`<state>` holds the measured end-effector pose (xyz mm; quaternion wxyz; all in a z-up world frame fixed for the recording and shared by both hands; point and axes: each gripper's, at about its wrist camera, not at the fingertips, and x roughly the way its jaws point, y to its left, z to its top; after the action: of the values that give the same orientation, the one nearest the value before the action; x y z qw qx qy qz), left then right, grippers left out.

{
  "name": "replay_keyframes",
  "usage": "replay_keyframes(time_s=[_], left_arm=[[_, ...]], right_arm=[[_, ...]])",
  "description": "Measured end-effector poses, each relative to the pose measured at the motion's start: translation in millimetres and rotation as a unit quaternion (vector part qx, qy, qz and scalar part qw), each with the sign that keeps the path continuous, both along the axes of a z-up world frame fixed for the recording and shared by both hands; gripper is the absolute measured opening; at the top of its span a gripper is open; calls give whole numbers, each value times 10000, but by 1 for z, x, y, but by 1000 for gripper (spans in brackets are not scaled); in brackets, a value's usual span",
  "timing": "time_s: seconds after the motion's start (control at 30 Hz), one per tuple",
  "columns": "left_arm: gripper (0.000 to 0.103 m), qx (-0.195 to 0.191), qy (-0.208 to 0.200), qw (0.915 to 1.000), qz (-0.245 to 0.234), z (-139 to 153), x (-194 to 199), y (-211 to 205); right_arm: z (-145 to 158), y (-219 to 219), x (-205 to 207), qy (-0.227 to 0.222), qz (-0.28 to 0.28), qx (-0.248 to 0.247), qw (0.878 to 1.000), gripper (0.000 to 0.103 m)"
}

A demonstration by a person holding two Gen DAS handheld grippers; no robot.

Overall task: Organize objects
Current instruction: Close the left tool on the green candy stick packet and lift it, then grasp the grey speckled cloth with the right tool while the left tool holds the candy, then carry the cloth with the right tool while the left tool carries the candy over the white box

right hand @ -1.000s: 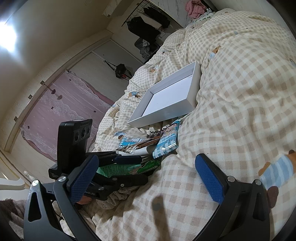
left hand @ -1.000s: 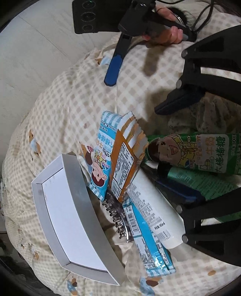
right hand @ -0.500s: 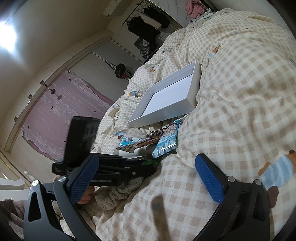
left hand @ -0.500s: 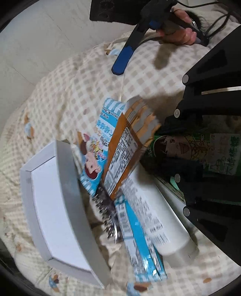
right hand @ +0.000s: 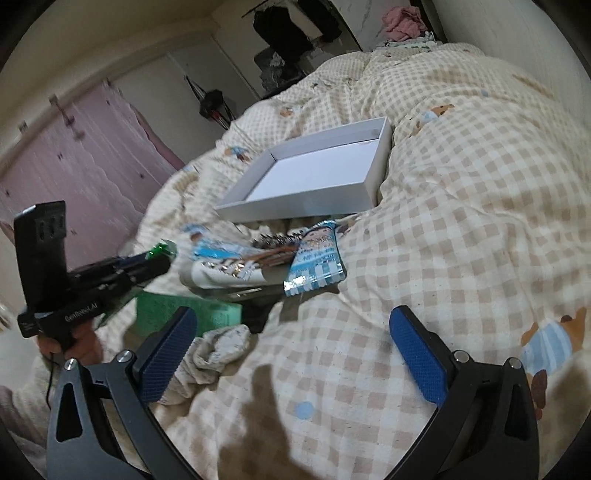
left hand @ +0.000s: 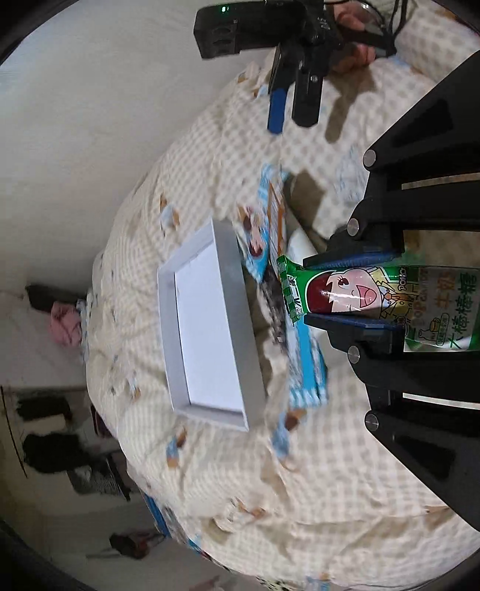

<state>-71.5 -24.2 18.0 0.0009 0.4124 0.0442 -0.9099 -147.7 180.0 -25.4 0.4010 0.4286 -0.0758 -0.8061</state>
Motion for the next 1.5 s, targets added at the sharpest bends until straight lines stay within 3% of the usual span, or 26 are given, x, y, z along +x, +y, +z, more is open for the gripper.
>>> replay_keyframes(time_s=[0.2,0.33,0.47,0.57,0.63,0.83,0.97,1.07,1.1,1.17,1.33,1.5], left_arm=[[22,336,212,9982,457,-17,20,-12],[22,263,236,9970,683,-21,32,-11],[23,292,343,9963,736,-18,37,-10],[23,344,340,9958,775,-19,39,-14],[23,406,391,9955,766,-18,40,-16],[23,457,462,9953,720,-18,42,-19],[23,437,481,9954,703,-18,43,-18],[24,408,476,9952,745,-19,44,-17],[26,378,456,9952,775,-20,44,-17],[27,365,420,9954,782,-21,43,-16],[27,399,462,9949,806,-20,43,-16],[25,395,421,9955,755,-22,44,-15]], right_arm=[[3,-3,3,101,4,249,9996,103],[11,-7,8,301,61,248,9992,103],[33,-25,24,484,1121,-13,9925,103],[44,-47,44,721,1876,458,9785,96],[47,-59,51,647,2250,656,9700,89],[33,-86,43,168,2557,1018,9612,90],[12,-101,35,-26,2629,1524,9527,100],[-3,-104,35,-184,2667,1621,9499,100],[-6,-104,37,-144,2689,1628,9492,97],[-6,-104,43,35,2692,1667,9485,79],[2,-89,45,132,2432,1294,9612,18],[10,-77,48,359,2278,665,9708,14]])
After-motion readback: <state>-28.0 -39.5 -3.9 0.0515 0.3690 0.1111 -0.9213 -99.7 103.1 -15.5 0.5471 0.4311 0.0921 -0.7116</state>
